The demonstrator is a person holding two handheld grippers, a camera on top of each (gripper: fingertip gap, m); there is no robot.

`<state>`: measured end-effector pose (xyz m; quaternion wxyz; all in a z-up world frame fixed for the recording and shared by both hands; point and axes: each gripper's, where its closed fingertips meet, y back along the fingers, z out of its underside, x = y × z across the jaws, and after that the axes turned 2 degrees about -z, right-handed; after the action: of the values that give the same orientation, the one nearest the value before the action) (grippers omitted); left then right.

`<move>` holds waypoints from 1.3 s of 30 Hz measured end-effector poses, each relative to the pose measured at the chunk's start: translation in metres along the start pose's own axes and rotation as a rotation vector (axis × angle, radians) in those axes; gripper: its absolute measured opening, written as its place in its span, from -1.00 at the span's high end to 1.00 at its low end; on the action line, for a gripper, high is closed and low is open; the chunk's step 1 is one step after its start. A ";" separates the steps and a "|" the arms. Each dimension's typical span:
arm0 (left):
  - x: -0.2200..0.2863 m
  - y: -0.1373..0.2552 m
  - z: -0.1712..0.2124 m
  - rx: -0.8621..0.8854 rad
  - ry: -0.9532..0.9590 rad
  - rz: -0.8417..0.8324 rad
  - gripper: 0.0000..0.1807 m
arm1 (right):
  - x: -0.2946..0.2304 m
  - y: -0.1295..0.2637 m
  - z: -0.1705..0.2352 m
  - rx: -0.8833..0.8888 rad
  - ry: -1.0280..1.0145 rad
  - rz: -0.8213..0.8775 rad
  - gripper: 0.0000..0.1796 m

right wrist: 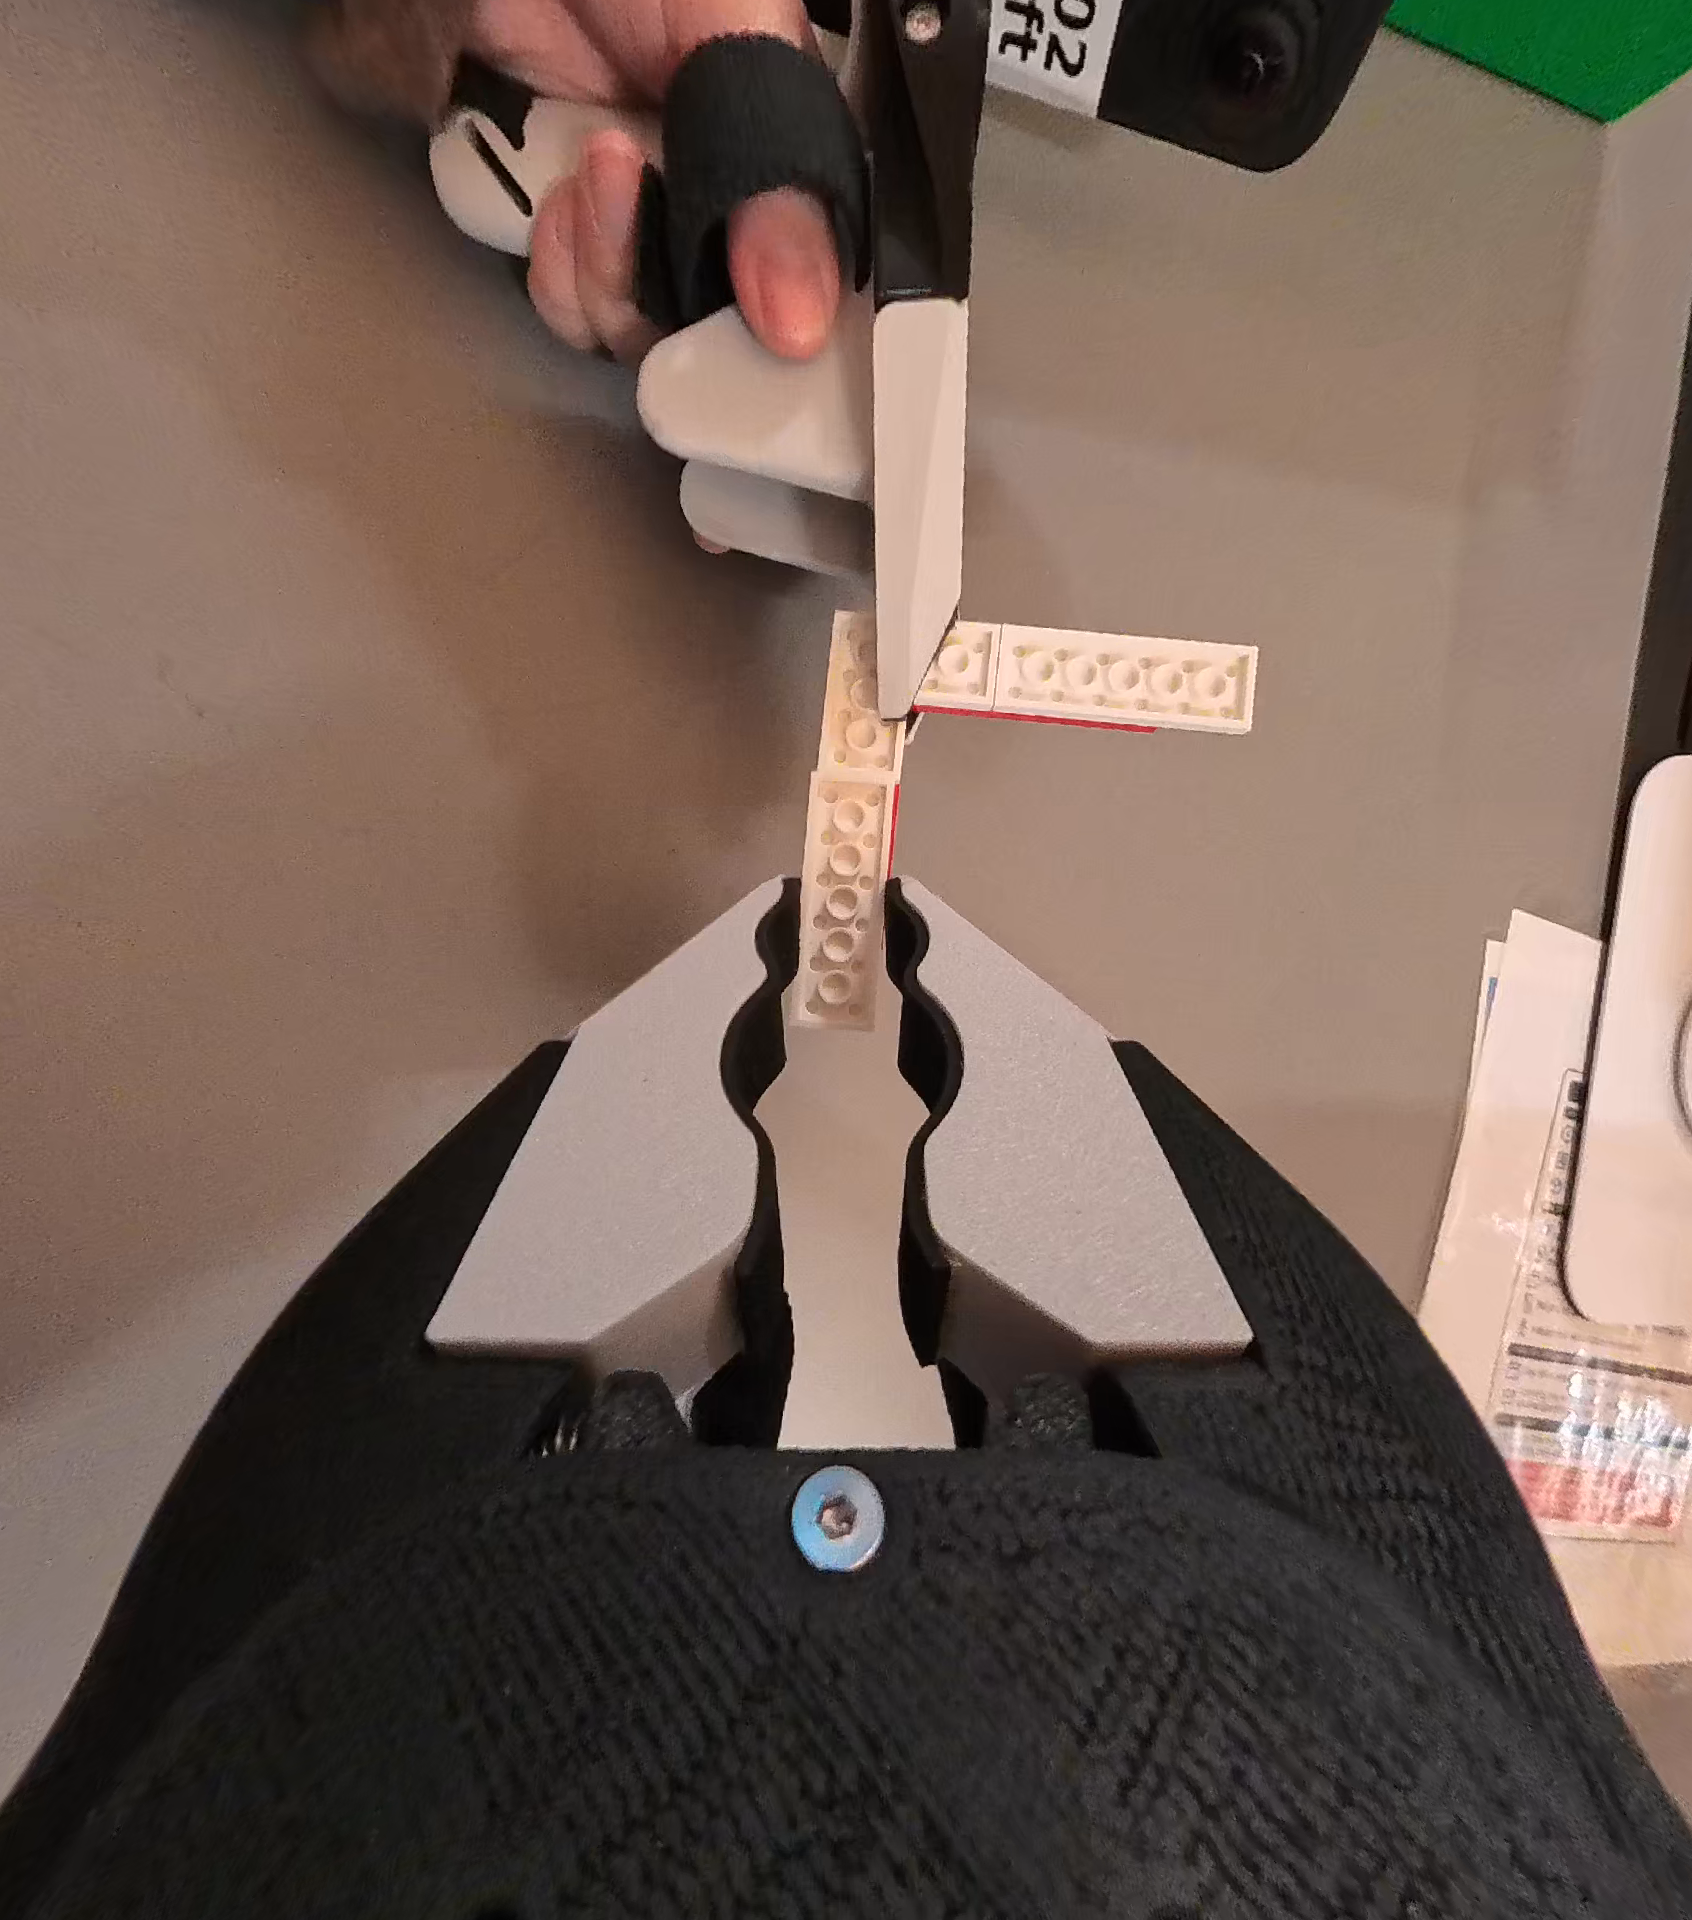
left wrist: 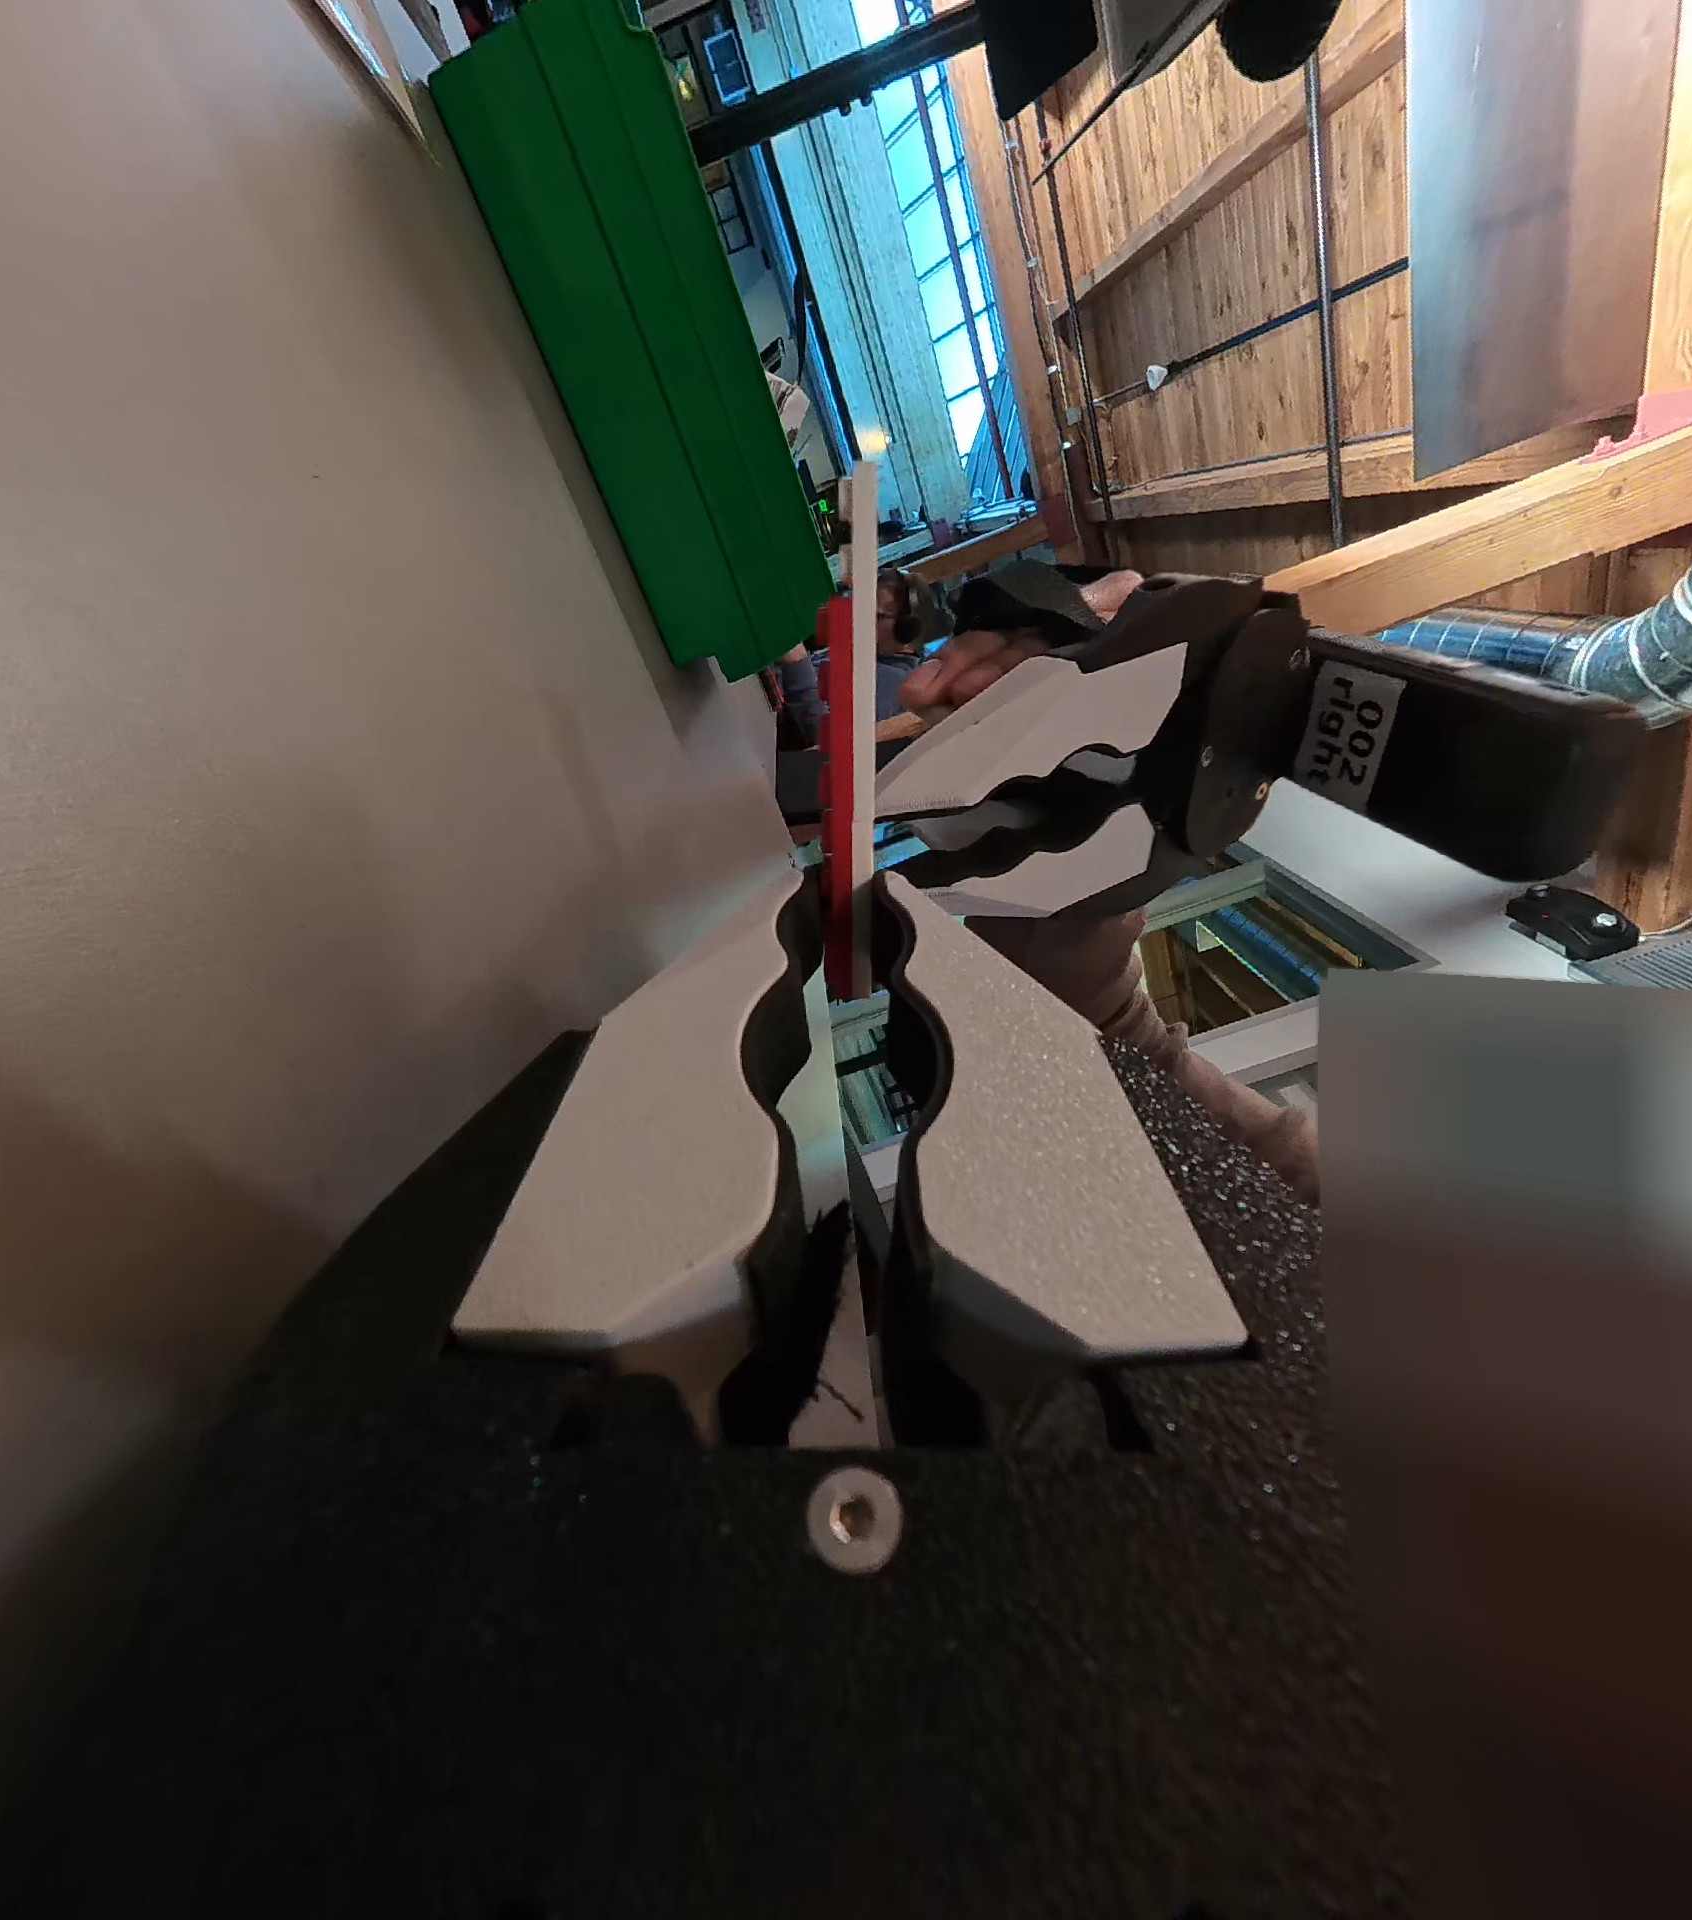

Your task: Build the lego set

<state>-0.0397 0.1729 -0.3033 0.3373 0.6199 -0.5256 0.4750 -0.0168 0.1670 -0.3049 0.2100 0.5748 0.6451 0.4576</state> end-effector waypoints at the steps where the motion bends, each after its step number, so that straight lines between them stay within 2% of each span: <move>1: 0.000 0.001 -0.001 0.005 0.003 0.003 0.93 | 0.001 0.000 0.000 -0.006 -0.012 -0.006 0.84; 7: 0.001 0.002 -0.004 0.020 0.014 0.012 0.93 | 0.005 -0.001 -0.002 -0.041 -0.057 -0.015 0.84; 12: 0.000 0.002 -0.003 0.019 0.012 0.008 0.93 | 0.004 -0.002 -0.001 -0.103 0.039 0.021 0.84; 23: -0.001 0.003 -0.005 0.033 0.017 0.000 0.93 | 0.007 -0.004 0.000 -0.164 -0.002 0.056 0.84; 39: 0.000 0.003 -0.009 0.078 0.095 0.030 0.94 | 0.011 -0.001 -0.001 -0.238 -0.010 0.011 0.85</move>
<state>-0.0451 0.1806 -0.3004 0.3302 0.6013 -0.4996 0.5290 -0.0208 0.1769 -0.3029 0.2776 0.5515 0.5820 0.5292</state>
